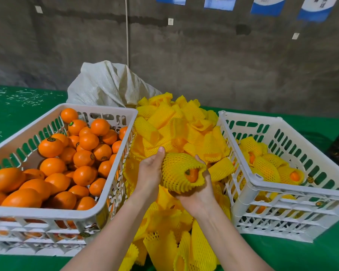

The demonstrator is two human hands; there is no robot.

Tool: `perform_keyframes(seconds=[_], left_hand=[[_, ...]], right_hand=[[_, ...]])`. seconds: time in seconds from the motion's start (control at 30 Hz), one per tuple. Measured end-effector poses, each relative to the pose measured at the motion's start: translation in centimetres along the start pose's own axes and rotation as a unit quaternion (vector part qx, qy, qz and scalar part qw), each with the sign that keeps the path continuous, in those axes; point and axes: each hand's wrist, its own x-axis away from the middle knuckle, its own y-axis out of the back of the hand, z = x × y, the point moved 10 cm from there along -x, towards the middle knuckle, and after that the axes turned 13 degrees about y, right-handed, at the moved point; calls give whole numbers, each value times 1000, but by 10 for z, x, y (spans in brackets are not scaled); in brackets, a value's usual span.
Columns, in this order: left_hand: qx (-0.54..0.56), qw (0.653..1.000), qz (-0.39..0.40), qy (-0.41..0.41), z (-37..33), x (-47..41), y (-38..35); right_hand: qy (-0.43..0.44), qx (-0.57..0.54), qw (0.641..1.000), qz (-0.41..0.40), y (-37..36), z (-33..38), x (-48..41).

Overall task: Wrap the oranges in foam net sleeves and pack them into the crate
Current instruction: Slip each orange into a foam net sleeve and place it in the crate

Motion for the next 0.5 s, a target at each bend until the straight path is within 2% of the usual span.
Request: perform_keyframes(seconds=[0.17, 0.33, 0.4, 0.5], left_hand=[[-77, 996, 12, -48, -11, 5, -8], [-90, 994, 5, -58, -17, 8, -11], [-122, 992, -9, -6, -11, 2, -7], [-130, 975, 50, 176, 20, 2, -11]], right_hand=[[14, -29, 999, 10, -6, 6, 1], [63, -14, 998, 24, -7, 15, -2], [105, 37, 993, 47, -11, 26, -2], [208, 178, 959, 67, -10, 51, -4]])
